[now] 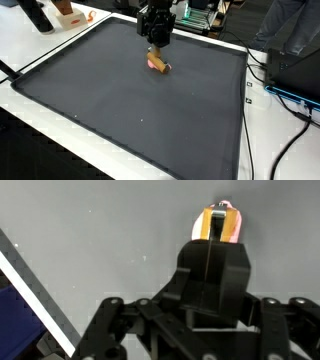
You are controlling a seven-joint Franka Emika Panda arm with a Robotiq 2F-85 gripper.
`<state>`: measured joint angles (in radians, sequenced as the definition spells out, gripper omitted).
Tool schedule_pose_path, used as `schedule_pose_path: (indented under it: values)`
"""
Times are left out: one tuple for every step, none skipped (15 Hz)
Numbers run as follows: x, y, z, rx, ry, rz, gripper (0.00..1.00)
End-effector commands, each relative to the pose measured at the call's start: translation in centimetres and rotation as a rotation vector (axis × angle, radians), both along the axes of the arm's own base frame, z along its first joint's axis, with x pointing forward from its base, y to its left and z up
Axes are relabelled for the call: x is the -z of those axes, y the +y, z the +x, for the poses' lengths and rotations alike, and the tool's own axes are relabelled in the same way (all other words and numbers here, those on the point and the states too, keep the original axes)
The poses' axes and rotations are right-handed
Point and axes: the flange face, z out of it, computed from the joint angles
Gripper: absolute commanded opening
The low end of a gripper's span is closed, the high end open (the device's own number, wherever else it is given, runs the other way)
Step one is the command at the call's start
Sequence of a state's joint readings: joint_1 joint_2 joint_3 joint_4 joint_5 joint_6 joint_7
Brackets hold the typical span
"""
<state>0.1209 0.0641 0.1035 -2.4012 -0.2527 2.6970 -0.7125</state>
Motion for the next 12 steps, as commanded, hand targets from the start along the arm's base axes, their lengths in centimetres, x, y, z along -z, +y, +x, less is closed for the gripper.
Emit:
schedule_pose_path:
  values:
    - [3.47, -1.23, 0.39, 0.001, 0.043, -0.011, 0.24]
    - [3.64, -1.24, 0.36, -0.001, 0.063, -0.008, 0.24]
    - [3.73, -1.27, 0.26, -0.004, 0.088, -0.004, 0.24]
    - [3.73, -1.28, 0.2, -0.009, 0.105, 0.003, 0.24]
    - [3.73, -1.24, 0.15, -0.019, 0.126, 0.011, 0.24]
    - [3.7, -1.24, 0.15, -0.028, 0.148, 0.019, 0.24]
    - [3.67, -1.28, 0.14, -0.038, 0.171, 0.027, 0.24]
    - [3.58, -1.31, 0.15, -0.051, 0.195, 0.033, 0.24]
    - [3.48, -1.47, 0.17, -0.063, 0.216, 0.033, 0.24]
    - [3.44, -1.64, 0.17, -0.073, 0.237, 0.027, 0.24]
    - [3.34, -1.93, 0.2, -0.078, 0.259, 0.014, 0.24]
    - [3.24, -2.11, 0.16, -0.081, 0.28, -0.004, 0.24]
